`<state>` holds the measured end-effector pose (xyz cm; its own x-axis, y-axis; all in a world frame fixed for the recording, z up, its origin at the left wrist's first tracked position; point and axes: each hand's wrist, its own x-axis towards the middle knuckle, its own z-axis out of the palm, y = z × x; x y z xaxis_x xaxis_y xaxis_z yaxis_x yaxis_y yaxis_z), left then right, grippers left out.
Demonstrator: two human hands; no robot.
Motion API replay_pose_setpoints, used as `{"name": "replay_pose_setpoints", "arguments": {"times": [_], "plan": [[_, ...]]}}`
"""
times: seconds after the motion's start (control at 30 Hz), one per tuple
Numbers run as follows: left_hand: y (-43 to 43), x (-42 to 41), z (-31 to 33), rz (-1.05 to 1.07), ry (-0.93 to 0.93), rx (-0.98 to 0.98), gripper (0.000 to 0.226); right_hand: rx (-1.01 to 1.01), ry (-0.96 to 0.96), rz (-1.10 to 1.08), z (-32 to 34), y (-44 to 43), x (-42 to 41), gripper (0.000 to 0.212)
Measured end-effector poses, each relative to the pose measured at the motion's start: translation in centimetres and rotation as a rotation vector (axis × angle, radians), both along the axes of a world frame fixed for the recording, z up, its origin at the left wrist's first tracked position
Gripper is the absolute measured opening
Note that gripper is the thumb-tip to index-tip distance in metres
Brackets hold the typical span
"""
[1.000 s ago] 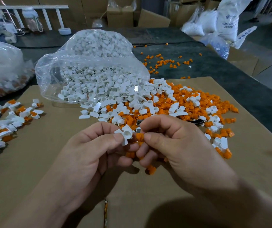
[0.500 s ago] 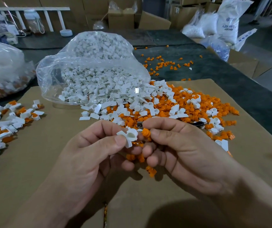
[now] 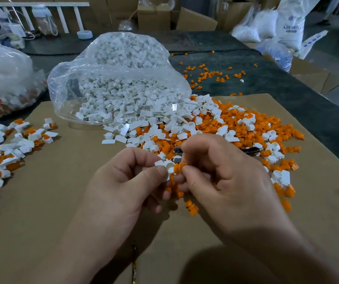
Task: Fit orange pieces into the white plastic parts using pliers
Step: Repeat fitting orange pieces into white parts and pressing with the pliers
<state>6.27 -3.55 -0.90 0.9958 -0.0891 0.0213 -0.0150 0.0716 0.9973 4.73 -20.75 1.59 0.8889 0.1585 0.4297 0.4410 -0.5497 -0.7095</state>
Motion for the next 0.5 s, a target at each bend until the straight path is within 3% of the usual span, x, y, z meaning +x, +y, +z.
{"name": "replay_pose_setpoints", "arguments": {"times": [0.23,0.5], "plan": [[0.07,0.04,-0.84,0.051,-0.128,0.150,0.027,-0.195,-0.162,0.004,0.11,0.03,0.02,0.022],[-0.34,-0.18,-0.09,-0.017,-0.103,0.116,0.017,-0.339,-0.205,0.014,0.59,0.16,-0.05,0.026]]}}
